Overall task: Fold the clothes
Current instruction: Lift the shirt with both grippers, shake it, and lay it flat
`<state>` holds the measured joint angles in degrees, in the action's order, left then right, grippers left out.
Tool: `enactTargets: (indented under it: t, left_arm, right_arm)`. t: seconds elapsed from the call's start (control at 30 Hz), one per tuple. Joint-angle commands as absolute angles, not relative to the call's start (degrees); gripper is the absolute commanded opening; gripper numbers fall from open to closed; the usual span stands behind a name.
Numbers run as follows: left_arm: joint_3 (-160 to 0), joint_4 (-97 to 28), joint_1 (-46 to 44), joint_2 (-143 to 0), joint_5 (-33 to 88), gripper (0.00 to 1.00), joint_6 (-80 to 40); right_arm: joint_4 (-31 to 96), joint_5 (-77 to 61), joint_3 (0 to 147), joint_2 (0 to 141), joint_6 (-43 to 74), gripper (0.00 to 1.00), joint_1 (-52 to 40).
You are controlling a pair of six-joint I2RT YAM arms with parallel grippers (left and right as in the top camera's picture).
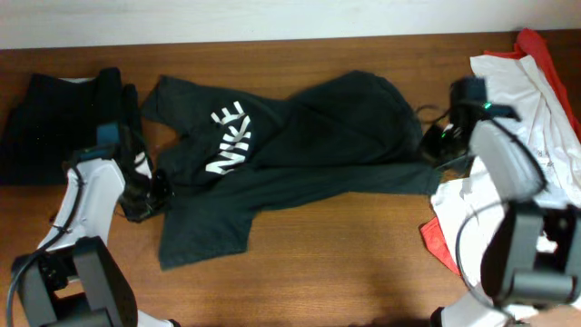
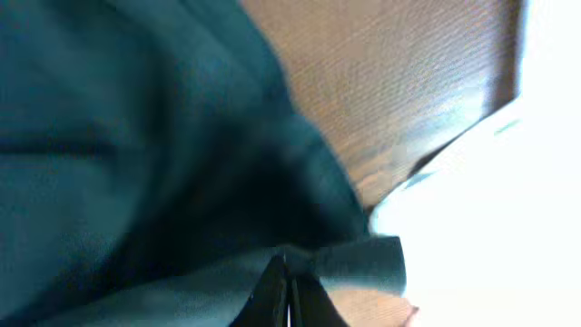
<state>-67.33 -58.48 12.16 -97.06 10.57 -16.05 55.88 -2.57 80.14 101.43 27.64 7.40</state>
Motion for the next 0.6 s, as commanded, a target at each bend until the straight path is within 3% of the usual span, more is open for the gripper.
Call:
enactTargets:
  t: [0.0,0.33,0.57]
  left_arm:
    - [-78.81,-62.54,11.99,-94.24,15.44,0.00,-13.10]
    - [-108.31,-73.19,13.30,-86.98,15.44,0.00,-10.79]
    - [-113.38,-70.00,13.30,-78.02,13.91,0.00,-10.55]
  right_arm:
    - [61.95,0.73,90.59,92.18,24.18,0.04,8.34]
    - [70.85,0.75,108.20,79.18,20.45,0.04,8.45]
    - [69.87,8.95,112.97,71.33,18.44,0.04,8.45]
